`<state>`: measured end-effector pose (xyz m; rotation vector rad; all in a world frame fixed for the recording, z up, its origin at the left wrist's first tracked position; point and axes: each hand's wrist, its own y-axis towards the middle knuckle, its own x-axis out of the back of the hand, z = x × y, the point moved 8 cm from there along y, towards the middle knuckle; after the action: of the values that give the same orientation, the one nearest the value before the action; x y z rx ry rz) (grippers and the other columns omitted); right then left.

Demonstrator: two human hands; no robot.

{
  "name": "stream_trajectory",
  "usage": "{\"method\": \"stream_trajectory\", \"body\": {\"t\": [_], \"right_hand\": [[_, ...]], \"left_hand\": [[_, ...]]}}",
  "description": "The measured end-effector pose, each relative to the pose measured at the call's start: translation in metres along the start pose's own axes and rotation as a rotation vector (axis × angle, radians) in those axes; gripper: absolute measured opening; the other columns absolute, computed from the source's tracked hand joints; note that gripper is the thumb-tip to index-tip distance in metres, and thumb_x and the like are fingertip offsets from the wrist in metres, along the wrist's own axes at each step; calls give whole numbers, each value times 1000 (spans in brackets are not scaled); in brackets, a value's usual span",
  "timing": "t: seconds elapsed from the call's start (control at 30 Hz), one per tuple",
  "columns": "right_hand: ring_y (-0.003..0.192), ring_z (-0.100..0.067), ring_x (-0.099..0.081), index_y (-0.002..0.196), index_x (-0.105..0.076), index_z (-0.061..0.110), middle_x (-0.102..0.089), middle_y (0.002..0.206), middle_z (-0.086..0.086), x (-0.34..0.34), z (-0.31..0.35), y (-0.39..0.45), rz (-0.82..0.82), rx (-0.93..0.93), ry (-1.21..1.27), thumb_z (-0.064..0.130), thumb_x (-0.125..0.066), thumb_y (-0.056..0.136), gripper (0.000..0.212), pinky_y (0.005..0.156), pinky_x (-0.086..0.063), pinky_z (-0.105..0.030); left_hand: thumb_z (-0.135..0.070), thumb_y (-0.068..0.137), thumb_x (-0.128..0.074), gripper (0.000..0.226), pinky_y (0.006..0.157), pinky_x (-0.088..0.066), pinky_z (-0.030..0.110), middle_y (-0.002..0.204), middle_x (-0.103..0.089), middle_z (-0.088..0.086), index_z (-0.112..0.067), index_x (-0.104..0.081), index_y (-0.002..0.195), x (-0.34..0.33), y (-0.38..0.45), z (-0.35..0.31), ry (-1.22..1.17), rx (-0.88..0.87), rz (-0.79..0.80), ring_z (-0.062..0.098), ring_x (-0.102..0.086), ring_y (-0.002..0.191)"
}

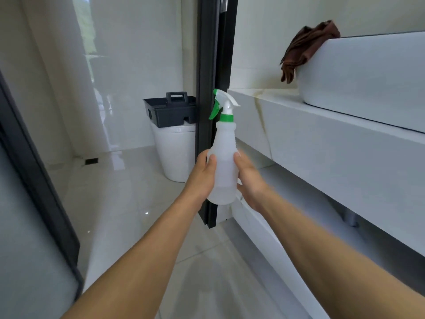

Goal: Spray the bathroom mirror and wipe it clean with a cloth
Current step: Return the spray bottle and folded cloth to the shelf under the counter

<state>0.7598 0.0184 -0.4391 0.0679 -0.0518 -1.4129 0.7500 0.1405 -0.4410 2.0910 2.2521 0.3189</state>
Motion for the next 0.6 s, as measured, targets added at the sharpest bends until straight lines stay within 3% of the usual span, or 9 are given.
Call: {"method": "stream_trajectory", "body": {"t": [0.07, 0.2, 0.43, 0.6], "right_hand": [[101, 1, -64, 137, -48, 35, -65, 122, 11, 5, -17, -6, -18, -8, -9, 39, -31, 107, 34, 77, -48, -22], [97, -2, -65, 123, -53, 34, -66, 111, 10, 15, -46, -17, -62, -50, 1, 37, -28, 108, 30, 70, -49, -19], [100, -10, -62, 124, -51, 34, -63, 112, 10, 34, -116, -28, -65, -219, 10, 44, -25, 107, 33, 71, -51, -23], [106, -22, -65, 112, -62, 28, -67, 114, 1, 45, -158, -37, -95, -413, 139, 45, -30, 106, 37, 95, -54, -44]], "left_hand": [[-42, 107, -30, 38, 88, -45, 25, 125, -56, -14, -32, -40, 142, -8, -4, 15, 10, 7, 6, -1, -56, 108], [-46, 105, -32, 41, 100, -49, 36, 129, -58, -9, -32, -42, 142, -24, -9, 52, 38, 66, 17, 10, -57, 114], [-46, 104, -33, 44, 99, -49, 39, 132, -59, -2, -30, -46, 143, -43, -17, 103, 156, 219, 67, 19, -58, 114], [-41, 105, -29, 46, 102, -48, 45, 134, -57, 5, -23, -47, 144, -54, -16, 131, 214, 417, 139, 27, -58, 116]]}}
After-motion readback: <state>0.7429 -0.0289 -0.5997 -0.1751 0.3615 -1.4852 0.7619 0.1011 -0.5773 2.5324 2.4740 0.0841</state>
